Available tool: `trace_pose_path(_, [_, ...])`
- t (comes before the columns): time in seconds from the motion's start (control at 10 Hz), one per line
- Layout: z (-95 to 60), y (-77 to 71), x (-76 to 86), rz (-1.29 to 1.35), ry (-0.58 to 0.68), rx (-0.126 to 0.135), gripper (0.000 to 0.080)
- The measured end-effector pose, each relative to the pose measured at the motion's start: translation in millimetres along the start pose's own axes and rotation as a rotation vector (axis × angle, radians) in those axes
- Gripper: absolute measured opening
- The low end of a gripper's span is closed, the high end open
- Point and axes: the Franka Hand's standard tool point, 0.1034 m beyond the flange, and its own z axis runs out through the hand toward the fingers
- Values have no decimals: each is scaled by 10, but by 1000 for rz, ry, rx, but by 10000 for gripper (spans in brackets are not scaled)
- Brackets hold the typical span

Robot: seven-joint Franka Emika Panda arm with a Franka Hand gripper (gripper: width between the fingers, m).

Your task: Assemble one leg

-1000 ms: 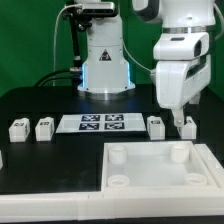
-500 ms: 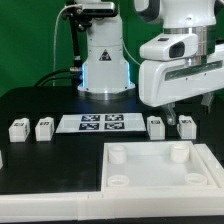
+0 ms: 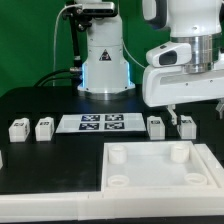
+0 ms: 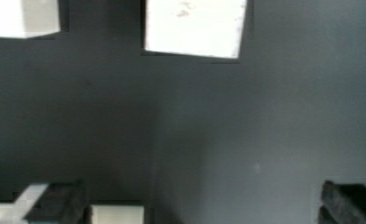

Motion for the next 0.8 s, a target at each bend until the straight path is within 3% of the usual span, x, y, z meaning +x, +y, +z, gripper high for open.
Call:
trace_pose_path(0.1, [4, 2, -3, 6, -7, 0, 649])
trace_pose_path(0.3, [51, 38, -172, 94, -265, -2, 649])
trace_pose_path(0.7, [56, -15, -218, 121, -737, -21, 649])
trace_pose_path(0.8, [83, -32, -177, 117, -778, -20, 649])
